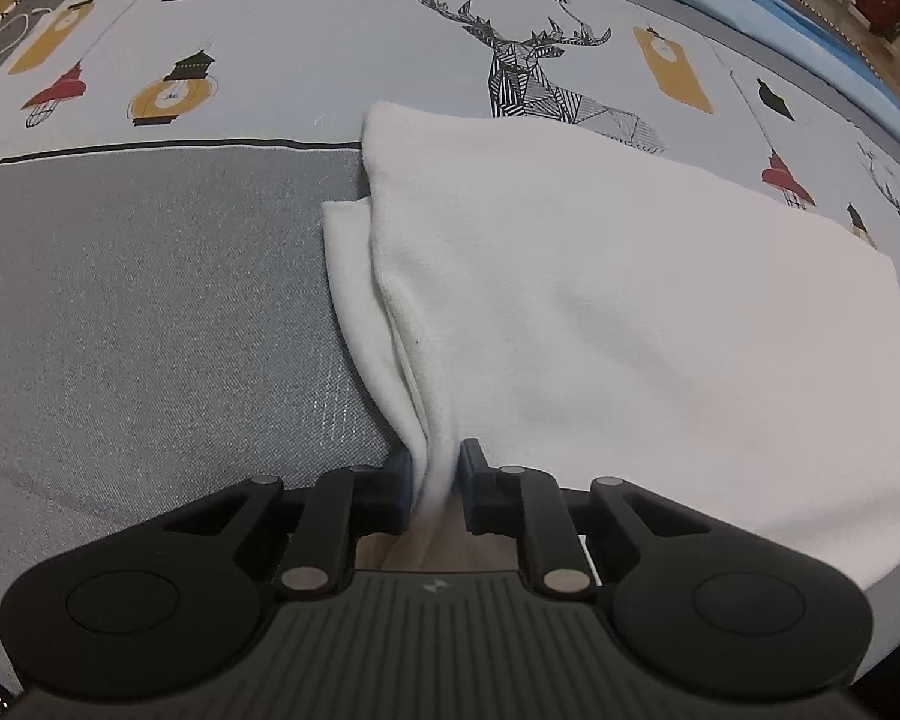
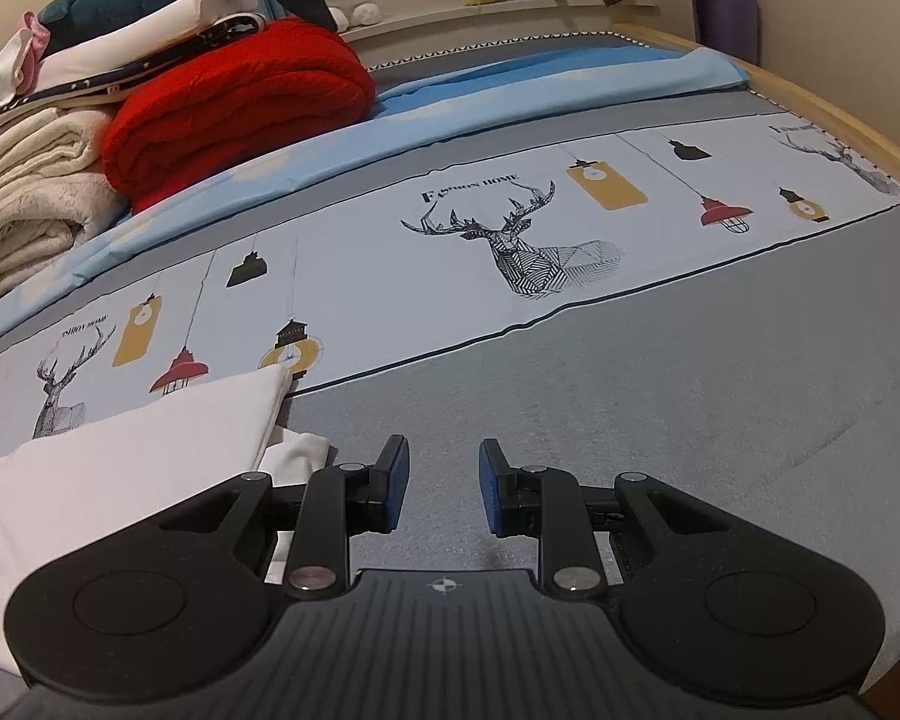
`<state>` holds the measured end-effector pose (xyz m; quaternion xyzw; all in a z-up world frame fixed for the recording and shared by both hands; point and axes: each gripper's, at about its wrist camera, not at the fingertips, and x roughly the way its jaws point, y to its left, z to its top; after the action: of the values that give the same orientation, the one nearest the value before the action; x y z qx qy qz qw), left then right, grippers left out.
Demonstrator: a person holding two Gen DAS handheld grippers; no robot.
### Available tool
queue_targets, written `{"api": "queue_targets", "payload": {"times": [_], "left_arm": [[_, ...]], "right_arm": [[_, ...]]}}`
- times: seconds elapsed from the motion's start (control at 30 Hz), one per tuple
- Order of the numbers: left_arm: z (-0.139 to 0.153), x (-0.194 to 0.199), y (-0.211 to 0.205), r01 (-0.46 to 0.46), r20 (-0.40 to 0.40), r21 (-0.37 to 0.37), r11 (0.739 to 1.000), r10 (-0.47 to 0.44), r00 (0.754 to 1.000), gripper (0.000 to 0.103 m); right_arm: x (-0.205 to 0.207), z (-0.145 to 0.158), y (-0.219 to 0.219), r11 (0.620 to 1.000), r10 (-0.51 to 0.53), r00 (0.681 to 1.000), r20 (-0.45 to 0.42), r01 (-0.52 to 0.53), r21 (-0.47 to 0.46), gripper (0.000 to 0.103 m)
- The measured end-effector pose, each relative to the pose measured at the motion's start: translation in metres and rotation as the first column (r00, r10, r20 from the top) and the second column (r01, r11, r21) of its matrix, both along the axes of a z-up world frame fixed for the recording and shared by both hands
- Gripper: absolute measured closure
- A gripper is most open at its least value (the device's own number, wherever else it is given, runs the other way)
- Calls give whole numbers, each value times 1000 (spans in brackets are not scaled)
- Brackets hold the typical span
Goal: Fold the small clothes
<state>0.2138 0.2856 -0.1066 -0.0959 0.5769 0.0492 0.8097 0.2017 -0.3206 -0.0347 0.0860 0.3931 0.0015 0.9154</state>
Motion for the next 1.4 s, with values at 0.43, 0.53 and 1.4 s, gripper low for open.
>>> {"api": "queue_targets", "payload": {"times": [0.43,0.53,1.4], "left_arm": [[47,-9,-21,84,187,-108,991,-63,980,95],[65,-10,-33,122,263,-199,972,-67,962,95],[99,48,-209,256,309,-467,846,-115,944,65]], "right_arm": [[4,-2,9,1000,21,1000,2,-21,-15,78],[7,-3,14,999,30,1000,0,-30,-20,78],[23,-8,58,983,105,994,-9,-102,153,77]]}}
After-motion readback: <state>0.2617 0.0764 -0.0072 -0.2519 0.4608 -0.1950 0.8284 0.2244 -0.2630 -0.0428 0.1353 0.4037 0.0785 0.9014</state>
